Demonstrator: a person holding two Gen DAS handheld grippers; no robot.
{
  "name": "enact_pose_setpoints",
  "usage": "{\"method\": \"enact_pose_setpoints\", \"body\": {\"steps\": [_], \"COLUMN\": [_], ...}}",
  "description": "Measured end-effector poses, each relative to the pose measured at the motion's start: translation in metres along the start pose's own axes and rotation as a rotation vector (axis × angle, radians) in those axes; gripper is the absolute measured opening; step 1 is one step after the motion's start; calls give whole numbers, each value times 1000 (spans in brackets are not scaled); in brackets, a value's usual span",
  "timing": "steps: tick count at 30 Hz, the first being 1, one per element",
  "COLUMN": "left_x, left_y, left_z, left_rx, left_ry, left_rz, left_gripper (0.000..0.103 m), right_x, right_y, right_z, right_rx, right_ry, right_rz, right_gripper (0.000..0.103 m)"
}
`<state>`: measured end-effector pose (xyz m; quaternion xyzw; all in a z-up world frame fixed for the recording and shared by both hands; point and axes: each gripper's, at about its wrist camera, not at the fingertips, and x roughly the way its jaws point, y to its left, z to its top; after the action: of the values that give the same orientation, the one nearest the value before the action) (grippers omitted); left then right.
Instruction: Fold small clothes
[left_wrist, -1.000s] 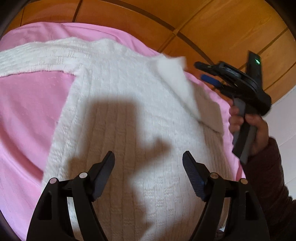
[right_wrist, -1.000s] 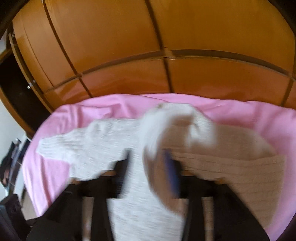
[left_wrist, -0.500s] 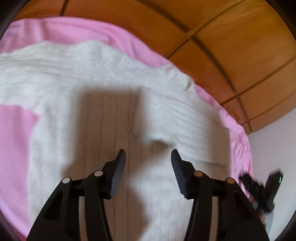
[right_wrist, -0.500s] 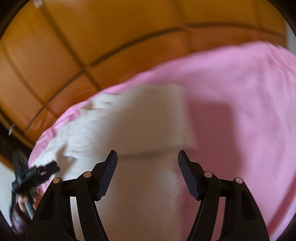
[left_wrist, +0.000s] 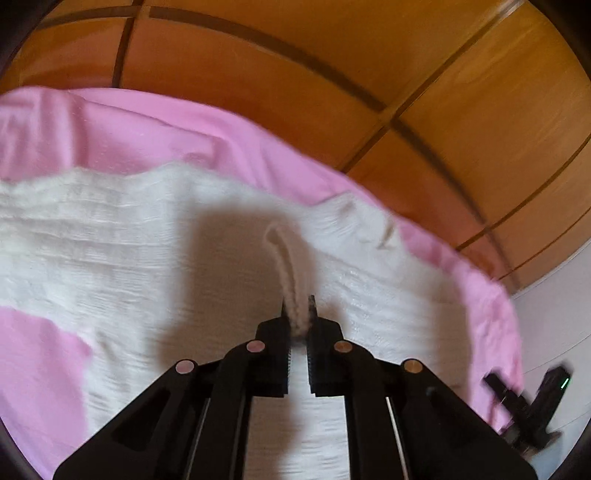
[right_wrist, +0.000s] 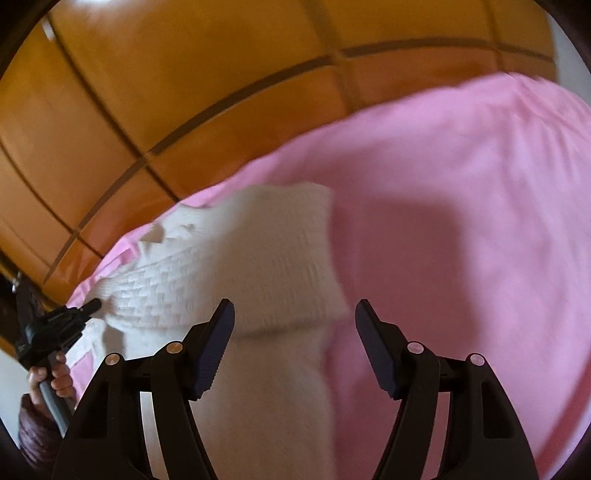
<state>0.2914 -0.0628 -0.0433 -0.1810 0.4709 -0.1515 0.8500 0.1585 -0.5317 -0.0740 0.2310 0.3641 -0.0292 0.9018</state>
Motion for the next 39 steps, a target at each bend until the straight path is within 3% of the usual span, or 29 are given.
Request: {"method": "enact_pose_setpoints", "body": {"steps": [5, 7, 8, 12, 16, 20, 26, 31, 34, 39], "left_x": [33, 35, 34, 7, -27, -73, -130, -170, -194, -206], "left_y": [8, 11, 11, 16, 39, 89, 185, 265, 307, 355], "left_z": [-9, -12, -12, -19, -32, -44, -64, -76, -75, -60], "left_rx": [52, 44, 36, 49, -5, -128, -359, -594, -680, -785], "left_ry": [62, 40, 33, -25, -87, -165, -239, -314, -366, -409], "left_rz": [121, 114, 107, 116, 125, 142, 195, 181, 202, 178], "left_gripper": [11, 14, 15, 52, 66, 66, 66, 60, 53, 52], "right_x": [65, 88, 94, 96, 93, 77, 43, 52, 60, 65], "right_y": [34, 37, 41, 49, 50, 63, 100, 128, 134, 129], "right_z": [11, 7, 1, -11, -11, -9, -47, -91, -113, -110], "right_rx": [-84, -83, -125, -184, -188, -194, -255, -378, -442, -393], "right_ry": [63, 104, 73, 13, 13, 2, -15, 49, 41, 67], "right_rz": [-87, -125, -153, -201, -212, -268, -167, -168, -218, -187], "right_gripper": [67, 72, 75, 78, 80, 86, 91, 92, 100, 100]}}
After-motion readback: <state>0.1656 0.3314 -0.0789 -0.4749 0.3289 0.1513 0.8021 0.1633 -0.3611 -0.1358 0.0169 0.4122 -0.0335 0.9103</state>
